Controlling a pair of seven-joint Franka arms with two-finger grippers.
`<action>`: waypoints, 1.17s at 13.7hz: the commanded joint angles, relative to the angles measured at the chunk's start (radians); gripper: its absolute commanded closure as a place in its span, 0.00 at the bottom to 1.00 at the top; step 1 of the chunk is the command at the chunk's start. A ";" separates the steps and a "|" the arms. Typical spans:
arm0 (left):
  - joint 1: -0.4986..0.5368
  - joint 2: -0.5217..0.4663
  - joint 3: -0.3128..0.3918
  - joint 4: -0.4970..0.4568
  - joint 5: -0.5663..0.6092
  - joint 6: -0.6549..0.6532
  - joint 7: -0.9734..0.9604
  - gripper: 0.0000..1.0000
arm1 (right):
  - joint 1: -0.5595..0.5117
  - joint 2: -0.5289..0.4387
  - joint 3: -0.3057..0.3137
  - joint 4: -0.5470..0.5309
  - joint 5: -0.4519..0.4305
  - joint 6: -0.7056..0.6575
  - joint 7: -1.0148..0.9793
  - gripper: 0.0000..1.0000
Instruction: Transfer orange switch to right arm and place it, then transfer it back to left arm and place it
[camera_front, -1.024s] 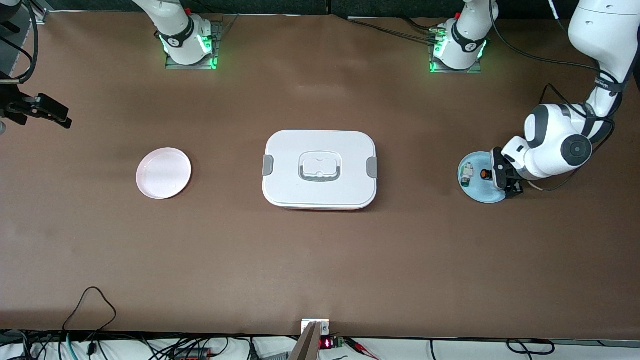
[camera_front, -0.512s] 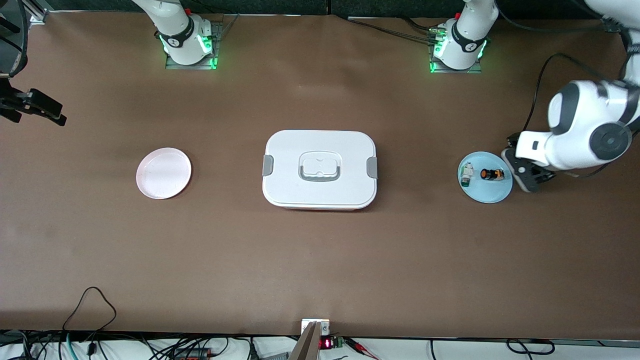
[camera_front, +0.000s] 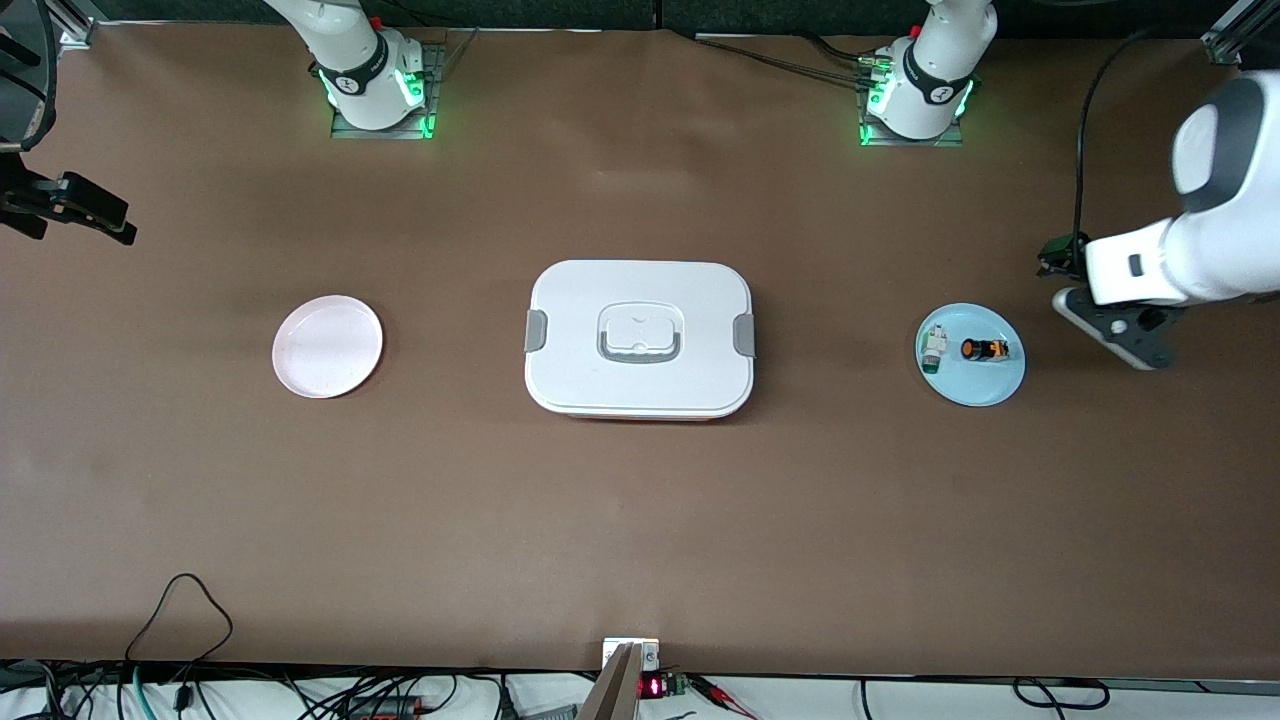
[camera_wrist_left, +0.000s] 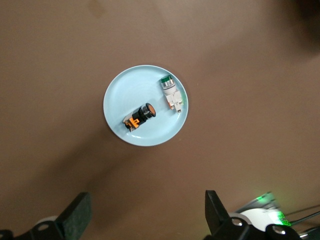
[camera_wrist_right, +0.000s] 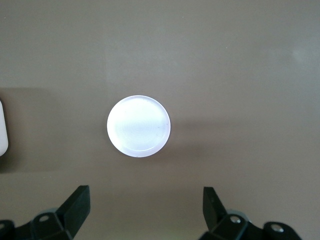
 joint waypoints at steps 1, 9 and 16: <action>0.003 0.011 -0.011 0.121 -0.015 -0.089 -0.152 0.00 | -0.002 0.003 -0.003 0.021 0.019 -0.024 -0.018 0.00; -0.219 -0.118 0.200 0.163 -0.130 -0.122 -0.416 0.00 | 0.000 0.003 -0.002 0.023 0.009 -0.032 -0.016 0.00; -0.319 -0.177 0.301 0.161 -0.138 -0.207 -0.410 0.00 | 0.000 0.003 -0.002 0.023 0.007 -0.032 -0.018 0.00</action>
